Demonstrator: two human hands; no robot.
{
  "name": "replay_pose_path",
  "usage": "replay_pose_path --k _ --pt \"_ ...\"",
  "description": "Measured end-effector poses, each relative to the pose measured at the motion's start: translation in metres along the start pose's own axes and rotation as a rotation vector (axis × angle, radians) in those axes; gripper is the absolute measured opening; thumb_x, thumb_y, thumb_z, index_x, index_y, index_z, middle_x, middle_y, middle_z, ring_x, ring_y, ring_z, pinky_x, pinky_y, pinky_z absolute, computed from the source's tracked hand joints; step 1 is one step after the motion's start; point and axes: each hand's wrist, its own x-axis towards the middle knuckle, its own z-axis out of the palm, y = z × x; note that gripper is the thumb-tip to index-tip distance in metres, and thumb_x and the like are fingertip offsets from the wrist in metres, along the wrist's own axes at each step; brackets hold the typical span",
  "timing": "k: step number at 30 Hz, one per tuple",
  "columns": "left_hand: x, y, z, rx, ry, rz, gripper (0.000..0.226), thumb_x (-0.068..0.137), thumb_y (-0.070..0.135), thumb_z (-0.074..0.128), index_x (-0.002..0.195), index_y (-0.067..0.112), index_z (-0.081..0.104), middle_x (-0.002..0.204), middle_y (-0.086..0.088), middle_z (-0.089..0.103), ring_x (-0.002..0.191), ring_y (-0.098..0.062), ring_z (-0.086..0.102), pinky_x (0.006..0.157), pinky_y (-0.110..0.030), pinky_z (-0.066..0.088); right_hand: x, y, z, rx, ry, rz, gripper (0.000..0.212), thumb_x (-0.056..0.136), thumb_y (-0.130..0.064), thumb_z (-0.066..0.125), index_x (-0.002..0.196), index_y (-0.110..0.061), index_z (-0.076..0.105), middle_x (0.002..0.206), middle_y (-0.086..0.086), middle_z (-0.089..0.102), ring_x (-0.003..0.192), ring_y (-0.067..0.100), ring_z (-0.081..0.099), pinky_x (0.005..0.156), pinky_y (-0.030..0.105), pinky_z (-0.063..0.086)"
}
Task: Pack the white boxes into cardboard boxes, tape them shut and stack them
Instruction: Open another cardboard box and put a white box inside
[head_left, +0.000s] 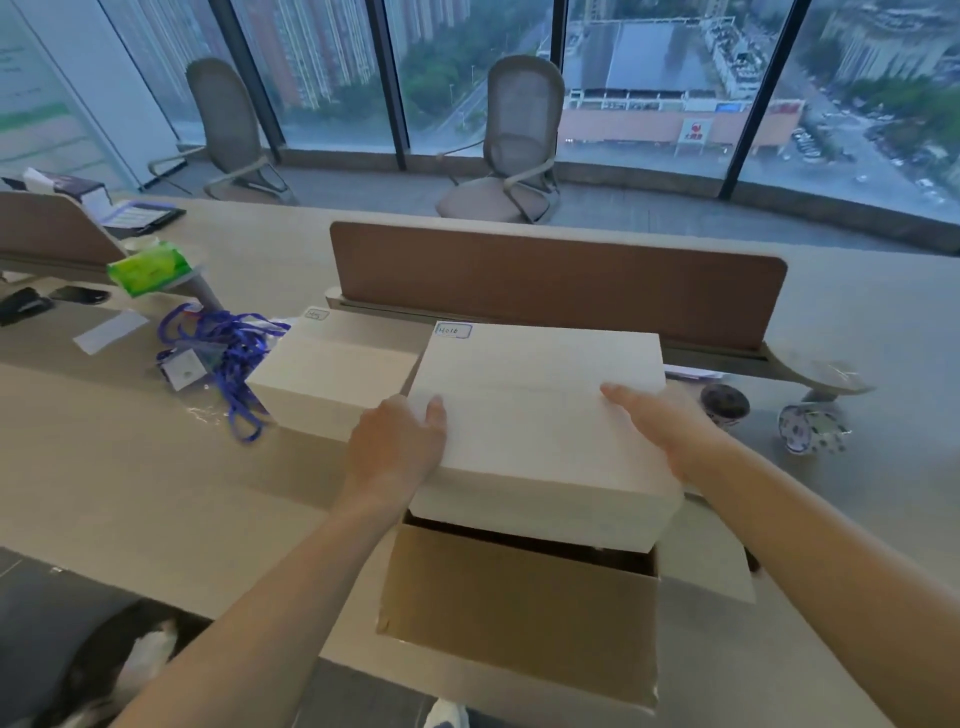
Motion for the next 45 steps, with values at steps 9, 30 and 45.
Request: replay_pose_path --k 9,30,45 --pt "-0.007 -0.024 0.024 0.027 -0.105 0.036 0.054 0.098 0.056 0.044 0.090 0.007 0.066 0.087 -0.012 0.070 0.087 -0.035 0.066 0.078 -0.041 0.054 0.016 0.043 0.012 -0.050 0.064 0.097 0.049 0.088 -0.042 0.071 0.117 -0.013 0.044 0.102 0.006 0.062 0.089 0.025 0.062 0.073 0.039 0.053" --pt "0.075 -0.120 0.050 -0.103 -0.509 -0.127 0.055 0.096 0.053 0.051 0.107 0.003 0.070 0.112 -0.014 0.071 0.110 -0.032 0.062 0.088 -0.036 0.046 -0.010 0.060 0.047 -0.646 0.010 -0.224 0.045 0.097 -0.044 0.055 0.136 -0.021 0.052 0.142 -0.003 0.052 0.127 0.015 0.049 0.100 0.032 0.041" --pt "0.062 -0.119 0.109 -0.624 -0.698 -0.449 0.083 0.082 0.059 0.072 0.141 0.005 0.052 0.140 -0.013 0.056 0.125 -0.031 0.053 0.100 -0.037 0.042 -0.019 0.130 0.060 -1.138 -0.187 -0.128 0.076 0.101 -0.055 0.037 0.159 -0.020 0.002 0.165 0.006 -0.014 0.152 0.020 -0.010 0.123 0.037 0.002"
